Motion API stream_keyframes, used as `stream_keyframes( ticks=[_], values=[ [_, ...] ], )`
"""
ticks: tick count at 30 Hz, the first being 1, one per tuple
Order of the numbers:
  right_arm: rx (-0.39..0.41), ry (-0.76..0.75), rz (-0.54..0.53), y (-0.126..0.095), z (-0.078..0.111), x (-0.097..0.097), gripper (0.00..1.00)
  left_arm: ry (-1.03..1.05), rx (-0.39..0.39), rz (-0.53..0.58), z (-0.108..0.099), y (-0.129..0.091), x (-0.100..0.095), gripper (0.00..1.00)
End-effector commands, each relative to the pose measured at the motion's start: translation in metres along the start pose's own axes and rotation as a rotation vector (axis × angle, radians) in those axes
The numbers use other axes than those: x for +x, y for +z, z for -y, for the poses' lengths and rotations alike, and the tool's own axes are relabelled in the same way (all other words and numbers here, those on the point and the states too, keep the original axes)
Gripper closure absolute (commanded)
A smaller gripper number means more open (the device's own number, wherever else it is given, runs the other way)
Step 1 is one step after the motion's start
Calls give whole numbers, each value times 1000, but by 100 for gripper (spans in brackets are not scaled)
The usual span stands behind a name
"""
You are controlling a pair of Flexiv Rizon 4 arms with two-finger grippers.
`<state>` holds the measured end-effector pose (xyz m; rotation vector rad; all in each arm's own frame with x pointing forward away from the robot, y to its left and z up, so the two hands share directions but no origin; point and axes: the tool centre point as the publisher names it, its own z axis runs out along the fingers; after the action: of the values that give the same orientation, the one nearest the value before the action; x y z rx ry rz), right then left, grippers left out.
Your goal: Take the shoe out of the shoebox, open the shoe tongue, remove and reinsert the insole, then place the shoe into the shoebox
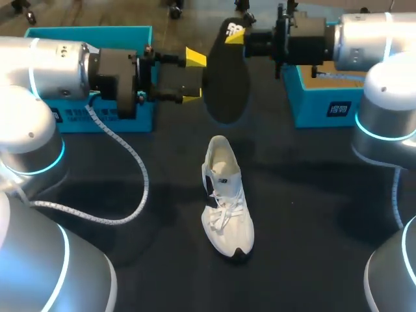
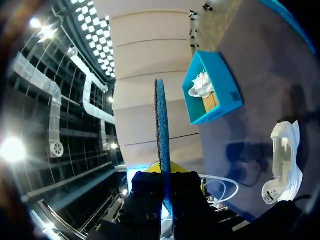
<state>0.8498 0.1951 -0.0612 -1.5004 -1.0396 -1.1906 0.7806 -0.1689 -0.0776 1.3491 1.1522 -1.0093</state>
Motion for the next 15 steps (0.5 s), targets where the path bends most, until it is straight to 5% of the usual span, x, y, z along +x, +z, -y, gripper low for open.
stream_keyframes(
  ticks=[1,2,10,11,15],
  values=[
    [3,5,-13,32,-3,-4,100,0,-2,33,-5,12,4,27],
    [4,7,-14,33,-2,-5,100,-4,-4,38,-6,12,4,43],
    [1,20,-17,34,-2,-7,100,-14,2,48,-7,14,8,73],
    [1,21,-17,35,-2,-7,100,-15,0,50,-7,14,9,100],
    [0,22,-18,34,1,-8,100,-11,-2,56,-8,13,9,100]
  ],
)
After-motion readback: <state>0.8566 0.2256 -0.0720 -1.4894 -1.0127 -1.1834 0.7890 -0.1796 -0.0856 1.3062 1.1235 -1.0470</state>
